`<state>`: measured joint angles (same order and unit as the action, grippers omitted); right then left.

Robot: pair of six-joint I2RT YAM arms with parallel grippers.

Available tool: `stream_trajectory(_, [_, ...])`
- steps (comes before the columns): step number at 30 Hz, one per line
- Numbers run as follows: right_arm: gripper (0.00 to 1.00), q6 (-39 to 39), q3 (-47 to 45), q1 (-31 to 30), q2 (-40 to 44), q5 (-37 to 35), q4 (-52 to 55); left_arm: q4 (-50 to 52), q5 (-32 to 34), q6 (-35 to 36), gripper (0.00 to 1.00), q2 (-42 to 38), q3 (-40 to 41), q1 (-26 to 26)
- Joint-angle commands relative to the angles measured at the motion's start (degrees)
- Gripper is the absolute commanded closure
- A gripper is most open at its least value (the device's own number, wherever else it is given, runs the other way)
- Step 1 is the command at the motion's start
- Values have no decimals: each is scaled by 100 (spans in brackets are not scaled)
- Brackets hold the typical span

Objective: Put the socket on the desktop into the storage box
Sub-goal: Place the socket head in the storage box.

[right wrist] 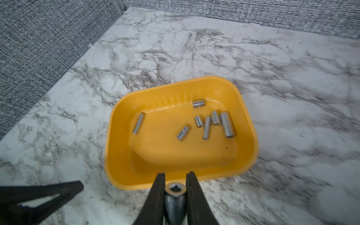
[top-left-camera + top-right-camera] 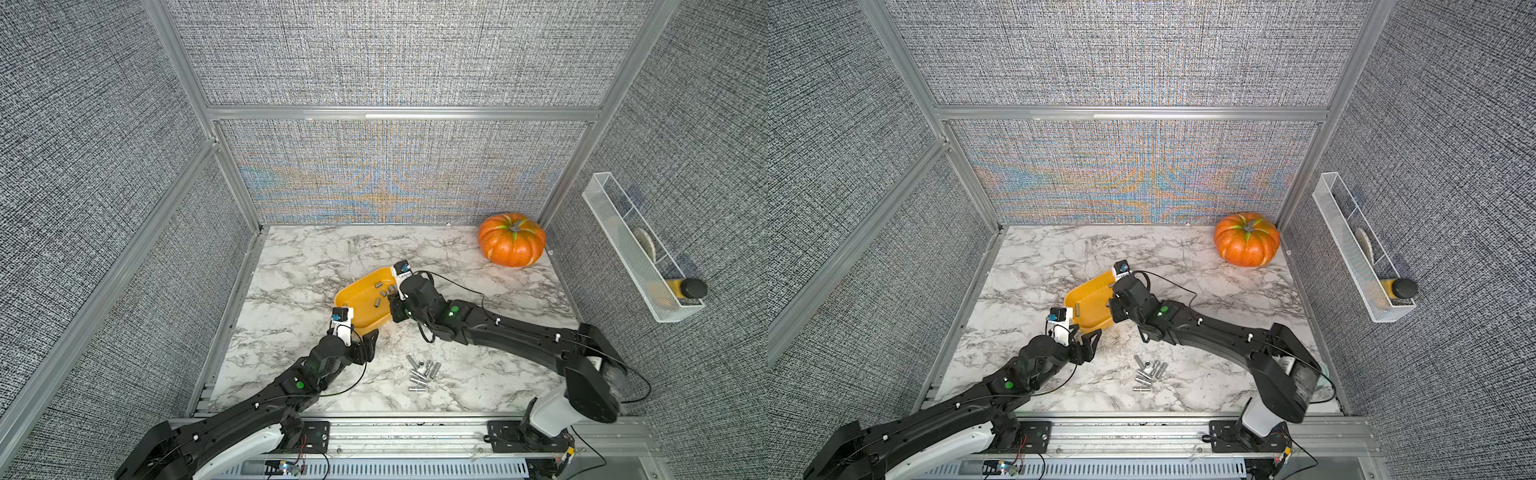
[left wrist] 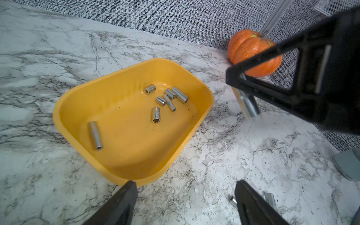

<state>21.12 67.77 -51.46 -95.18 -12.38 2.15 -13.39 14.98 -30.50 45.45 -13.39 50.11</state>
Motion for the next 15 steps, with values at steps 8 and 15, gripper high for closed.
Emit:
stream_trajectory(8, [97, -55, 1985, 627, -2282, 1355, -131, 118, 171, -18, 16, -374, 45, -4])
stream_trajectory(15, [85, -77, 2557, 673, -2857, 1373, 82, 72, 251, 44, 16, -354, 90, 0])
